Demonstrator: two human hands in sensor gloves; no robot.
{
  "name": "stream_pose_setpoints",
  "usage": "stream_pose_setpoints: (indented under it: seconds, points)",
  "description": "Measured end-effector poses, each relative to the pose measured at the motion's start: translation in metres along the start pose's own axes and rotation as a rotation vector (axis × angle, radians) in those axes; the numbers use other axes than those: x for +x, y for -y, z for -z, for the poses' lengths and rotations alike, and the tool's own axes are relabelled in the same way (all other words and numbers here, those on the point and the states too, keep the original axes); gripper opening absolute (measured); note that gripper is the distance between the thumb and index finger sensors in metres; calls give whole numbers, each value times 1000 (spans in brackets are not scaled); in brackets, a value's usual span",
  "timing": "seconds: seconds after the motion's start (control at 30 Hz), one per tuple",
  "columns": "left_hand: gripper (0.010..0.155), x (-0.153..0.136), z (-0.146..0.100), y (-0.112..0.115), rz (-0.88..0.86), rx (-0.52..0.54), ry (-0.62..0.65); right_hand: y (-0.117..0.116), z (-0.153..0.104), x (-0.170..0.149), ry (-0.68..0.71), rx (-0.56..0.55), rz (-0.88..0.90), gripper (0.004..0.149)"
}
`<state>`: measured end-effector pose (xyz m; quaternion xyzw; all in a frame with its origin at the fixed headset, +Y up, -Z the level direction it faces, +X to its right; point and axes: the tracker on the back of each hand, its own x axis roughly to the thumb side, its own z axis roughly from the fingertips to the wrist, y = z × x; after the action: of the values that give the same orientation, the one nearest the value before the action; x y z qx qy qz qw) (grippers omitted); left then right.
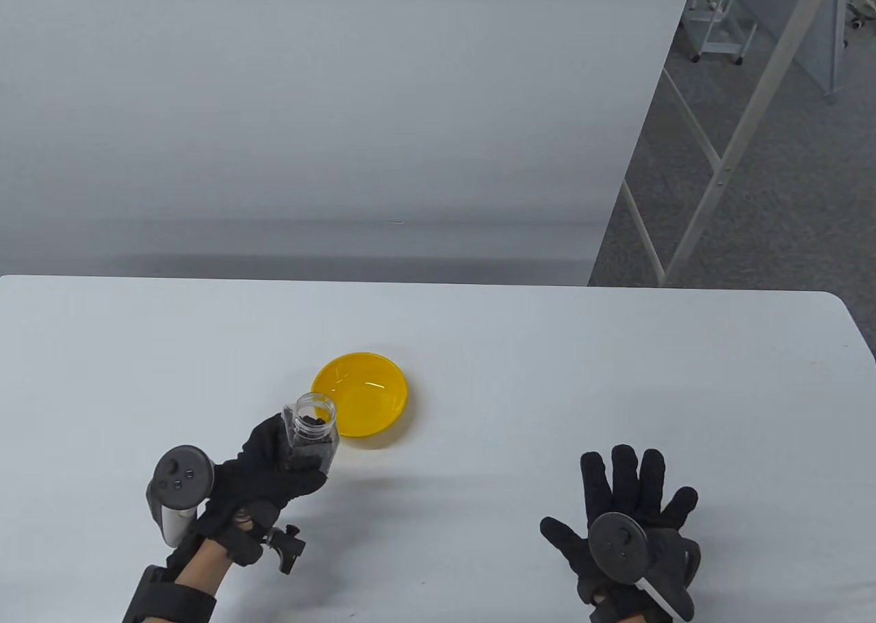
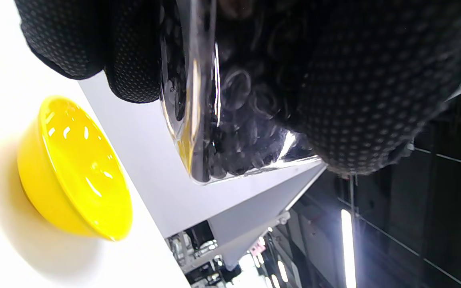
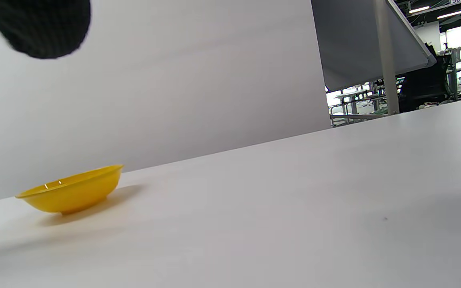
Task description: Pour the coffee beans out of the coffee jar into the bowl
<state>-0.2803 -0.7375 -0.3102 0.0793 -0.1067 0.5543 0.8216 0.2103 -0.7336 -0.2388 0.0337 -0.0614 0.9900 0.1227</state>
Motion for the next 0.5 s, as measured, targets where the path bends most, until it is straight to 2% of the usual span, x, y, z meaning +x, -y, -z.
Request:
stream_pose_setpoints:
  seconds: [0.1,0.5]
  points:
    - [95,-6,8,-9,38,32,-19,-4,-2,-4,-39,54,-63,97]
    - [95,-18,39,-32,204,123,-75,-3,0,-8,-36,21,-13,97]
